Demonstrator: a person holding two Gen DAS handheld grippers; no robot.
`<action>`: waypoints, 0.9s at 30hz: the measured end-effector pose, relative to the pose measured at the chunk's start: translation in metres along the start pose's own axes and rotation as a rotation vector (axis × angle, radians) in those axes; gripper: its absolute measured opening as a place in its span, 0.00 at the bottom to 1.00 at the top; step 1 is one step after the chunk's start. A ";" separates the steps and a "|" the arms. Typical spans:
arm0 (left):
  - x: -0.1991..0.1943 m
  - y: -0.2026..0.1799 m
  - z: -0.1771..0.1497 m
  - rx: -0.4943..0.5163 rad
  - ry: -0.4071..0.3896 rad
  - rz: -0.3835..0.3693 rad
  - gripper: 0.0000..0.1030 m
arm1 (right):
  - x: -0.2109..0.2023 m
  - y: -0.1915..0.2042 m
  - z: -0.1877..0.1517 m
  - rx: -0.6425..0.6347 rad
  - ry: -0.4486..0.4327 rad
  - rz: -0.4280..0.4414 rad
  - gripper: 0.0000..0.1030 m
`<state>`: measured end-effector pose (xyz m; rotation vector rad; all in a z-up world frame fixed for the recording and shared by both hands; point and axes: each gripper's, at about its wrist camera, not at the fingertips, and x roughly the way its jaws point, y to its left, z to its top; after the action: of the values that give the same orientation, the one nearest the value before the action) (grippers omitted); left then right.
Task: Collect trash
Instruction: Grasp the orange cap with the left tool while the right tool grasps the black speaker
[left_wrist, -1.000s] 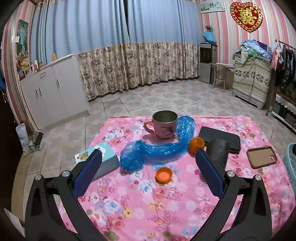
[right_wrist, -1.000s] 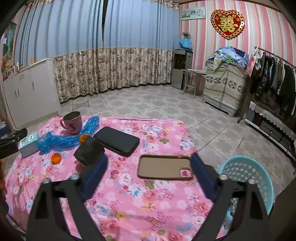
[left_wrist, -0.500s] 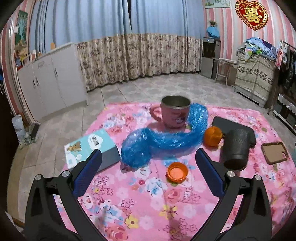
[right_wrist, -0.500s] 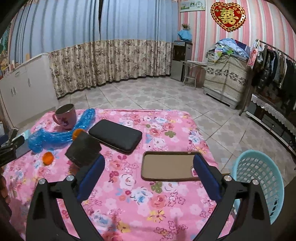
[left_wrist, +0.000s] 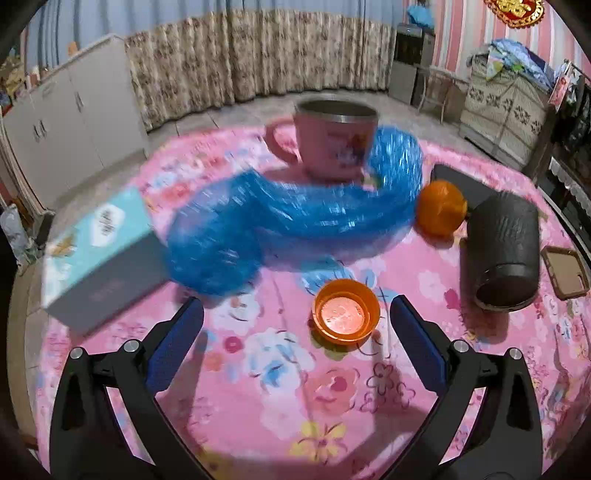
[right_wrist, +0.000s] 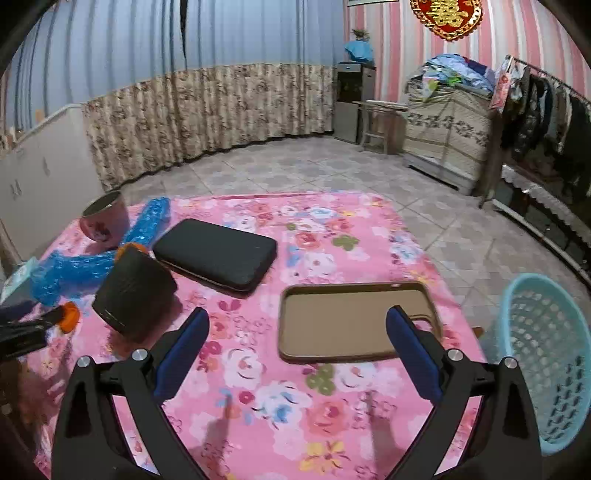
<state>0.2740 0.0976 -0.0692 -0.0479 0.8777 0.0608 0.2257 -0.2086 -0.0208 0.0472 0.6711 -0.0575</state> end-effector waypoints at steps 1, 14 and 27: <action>0.004 -0.001 0.000 -0.003 0.016 -0.010 0.94 | 0.002 0.001 0.000 -0.005 0.004 0.000 0.93; 0.009 -0.018 0.001 0.063 0.025 -0.064 0.38 | -0.002 0.029 0.002 -0.065 0.024 -0.041 0.96; -0.044 0.037 -0.004 0.063 -0.104 0.025 0.38 | -0.002 0.111 0.001 -0.128 0.020 0.053 0.96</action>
<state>0.2403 0.1326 -0.0379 0.0246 0.7761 0.0582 0.2325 -0.0975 -0.0156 -0.0574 0.6919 0.0369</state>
